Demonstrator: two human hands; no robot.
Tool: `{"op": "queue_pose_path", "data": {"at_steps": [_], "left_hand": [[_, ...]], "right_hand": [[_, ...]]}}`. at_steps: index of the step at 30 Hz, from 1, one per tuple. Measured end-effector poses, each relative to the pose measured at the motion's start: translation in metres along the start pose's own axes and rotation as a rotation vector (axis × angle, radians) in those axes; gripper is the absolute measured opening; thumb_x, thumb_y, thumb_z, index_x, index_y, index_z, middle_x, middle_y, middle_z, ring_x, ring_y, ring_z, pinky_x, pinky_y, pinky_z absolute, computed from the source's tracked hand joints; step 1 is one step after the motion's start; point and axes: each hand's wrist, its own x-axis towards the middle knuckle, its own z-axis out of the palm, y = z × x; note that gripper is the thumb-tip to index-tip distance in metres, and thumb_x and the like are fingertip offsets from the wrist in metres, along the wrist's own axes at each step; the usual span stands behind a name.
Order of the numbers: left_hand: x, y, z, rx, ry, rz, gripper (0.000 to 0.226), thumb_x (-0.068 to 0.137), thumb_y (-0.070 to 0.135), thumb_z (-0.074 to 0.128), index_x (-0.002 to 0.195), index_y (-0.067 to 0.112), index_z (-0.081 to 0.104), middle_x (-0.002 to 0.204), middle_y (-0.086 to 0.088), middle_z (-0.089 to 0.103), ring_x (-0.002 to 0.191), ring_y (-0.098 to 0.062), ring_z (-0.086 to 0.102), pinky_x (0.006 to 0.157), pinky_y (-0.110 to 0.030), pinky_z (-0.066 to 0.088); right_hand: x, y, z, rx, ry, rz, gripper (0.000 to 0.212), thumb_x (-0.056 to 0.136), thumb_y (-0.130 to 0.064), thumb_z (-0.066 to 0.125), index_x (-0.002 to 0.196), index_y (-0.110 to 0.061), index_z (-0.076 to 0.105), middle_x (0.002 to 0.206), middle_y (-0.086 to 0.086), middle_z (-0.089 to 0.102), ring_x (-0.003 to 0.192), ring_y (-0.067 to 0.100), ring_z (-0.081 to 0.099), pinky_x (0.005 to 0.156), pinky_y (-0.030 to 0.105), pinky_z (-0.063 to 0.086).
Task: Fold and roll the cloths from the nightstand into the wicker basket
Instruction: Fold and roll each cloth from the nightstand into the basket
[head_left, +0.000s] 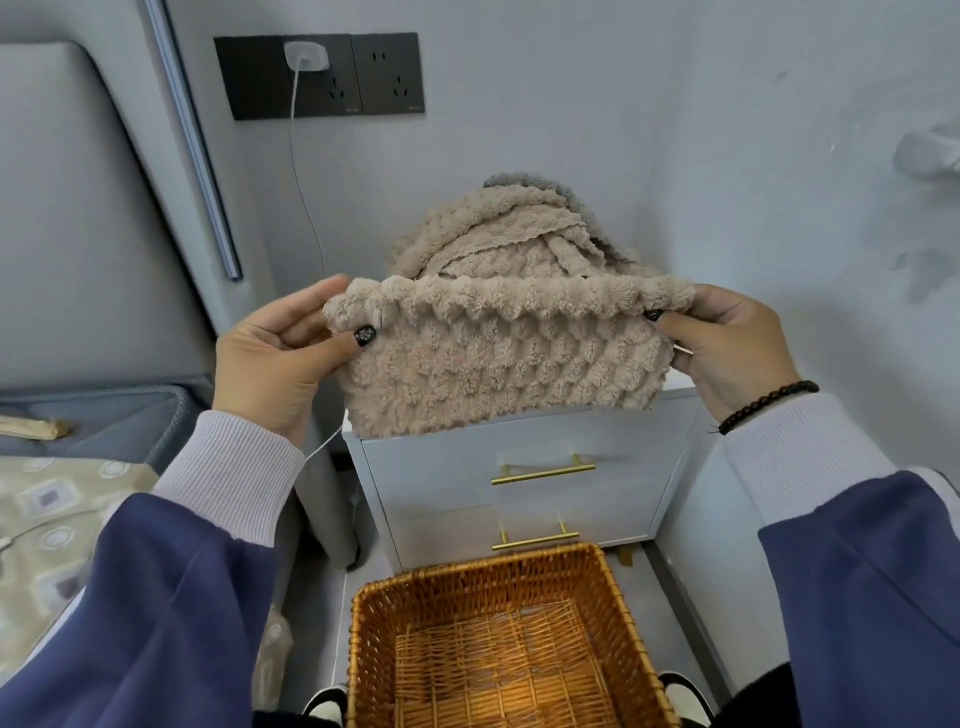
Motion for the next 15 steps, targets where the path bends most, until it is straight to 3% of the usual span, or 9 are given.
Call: {"op": "queue_pose_path", "data": {"at_steps": [3,6,8,10,12,15], "left_hand": [[0.003,-0.006,-0.003,0.101,0.016,-0.029,0.065,0.054,-0.007,0.079,0.116,0.009,0.066,0.1,-0.007,0.072,0.09,-0.016,0.071,0.081,-0.027,0.058],[0.007,-0.012,-0.006,0.194,0.054,-0.125,0.074,0.063,-0.024,0.07,0.13,0.006,0.054,0.1,-0.006,0.066,0.084,-0.017,0.069,0.075,-0.025,0.059],[0.007,-0.012,-0.008,0.213,0.025,-0.276,0.07,0.062,-0.024,0.068,0.125,0.002,0.057,0.105,-0.01,0.068,0.085,-0.02,0.07,0.069,-0.023,0.059],[0.005,-0.012,-0.009,0.21,-0.056,-0.5,0.056,0.059,-0.018,0.069,0.114,-0.006,0.063,0.097,-0.015,0.073,0.08,-0.019,0.073,0.064,-0.022,0.059],[0.002,-0.016,-0.009,0.212,-0.102,-0.671,0.047,0.062,-0.011,0.07,0.109,-0.008,0.065,0.099,-0.019,0.073,0.086,-0.024,0.072,0.075,-0.031,0.06],[0.0,-0.02,-0.004,0.204,-0.114,-0.734,0.033,0.083,-0.003,0.062,0.116,-0.001,0.064,0.115,-0.022,0.068,0.101,-0.031,0.066,0.091,-0.049,0.052]], "right_hand": [[-0.001,0.001,0.0,-0.046,0.026,0.017,0.033,0.081,0.012,0.062,0.078,-0.02,0.072,0.072,-0.005,0.074,0.072,0.012,0.07,0.062,0.028,0.055],[-0.001,0.004,0.002,-0.103,0.053,0.036,0.027,0.079,0.007,0.068,0.089,-0.018,0.071,0.085,0.0,0.075,0.082,0.017,0.071,0.071,0.035,0.057],[-0.002,0.007,0.005,-0.166,0.058,0.06,0.034,0.075,0.006,0.072,0.104,-0.012,0.069,0.096,0.004,0.074,0.086,0.018,0.071,0.076,0.035,0.058],[-0.005,0.009,0.01,-0.201,0.051,0.079,0.048,0.073,0.006,0.074,0.117,-0.008,0.064,0.102,0.003,0.072,0.088,0.015,0.069,0.077,0.03,0.058],[-0.008,0.013,0.015,-0.23,0.03,0.093,0.056,0.073,0.006,0.074,0.125,-0.008,0.059,0.109,0.002,0.069,0.095,0.015,0.068,0.082,0.032,0.057],[-0.012,0.016,0.018,-0.272,-0.026,0.092,0.05,0.077,0.004,0.07,0.121,-0.018,0.061,0.113,-0.001,0.068,0.101,0.014,0.066,0.086,0.036,0.056]]}}
